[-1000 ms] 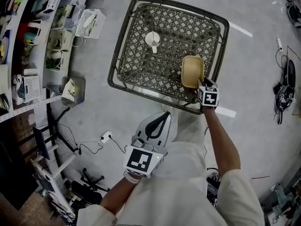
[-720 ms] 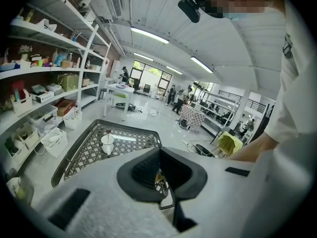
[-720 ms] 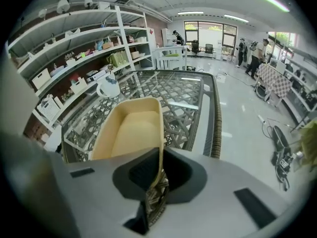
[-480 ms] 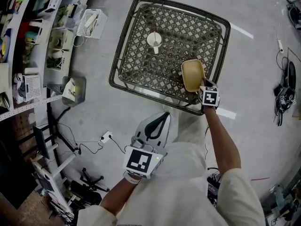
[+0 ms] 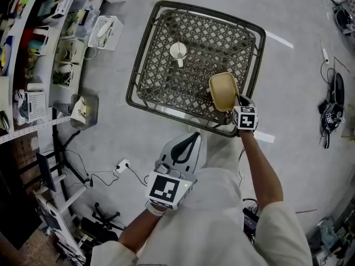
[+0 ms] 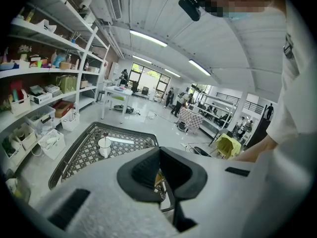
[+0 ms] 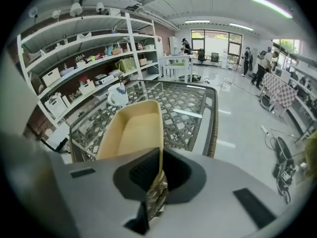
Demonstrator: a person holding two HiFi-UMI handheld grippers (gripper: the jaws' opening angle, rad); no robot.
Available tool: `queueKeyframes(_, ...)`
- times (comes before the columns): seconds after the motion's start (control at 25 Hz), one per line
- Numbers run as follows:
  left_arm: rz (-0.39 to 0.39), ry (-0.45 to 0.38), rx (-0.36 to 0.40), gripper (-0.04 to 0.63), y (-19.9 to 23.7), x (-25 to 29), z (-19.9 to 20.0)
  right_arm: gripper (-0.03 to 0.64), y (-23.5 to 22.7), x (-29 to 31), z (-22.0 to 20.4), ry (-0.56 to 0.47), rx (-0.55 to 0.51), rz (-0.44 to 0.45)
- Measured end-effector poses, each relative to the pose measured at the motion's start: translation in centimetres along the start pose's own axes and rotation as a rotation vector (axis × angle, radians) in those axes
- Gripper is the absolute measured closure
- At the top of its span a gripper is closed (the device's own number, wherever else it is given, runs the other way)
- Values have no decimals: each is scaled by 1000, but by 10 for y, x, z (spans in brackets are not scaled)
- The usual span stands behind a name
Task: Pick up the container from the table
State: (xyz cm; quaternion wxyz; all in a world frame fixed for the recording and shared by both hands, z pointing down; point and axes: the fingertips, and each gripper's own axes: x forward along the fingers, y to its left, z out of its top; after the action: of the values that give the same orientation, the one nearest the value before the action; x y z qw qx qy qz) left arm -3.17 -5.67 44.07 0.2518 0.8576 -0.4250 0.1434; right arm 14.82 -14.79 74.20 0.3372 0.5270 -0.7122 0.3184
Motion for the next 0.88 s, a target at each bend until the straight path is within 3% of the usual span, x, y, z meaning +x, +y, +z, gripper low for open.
queueKeyframes(0.88, -62, -108, 43, 572, -8, -5, 37, 591, 34, -148, 95, -284, -112, 58)
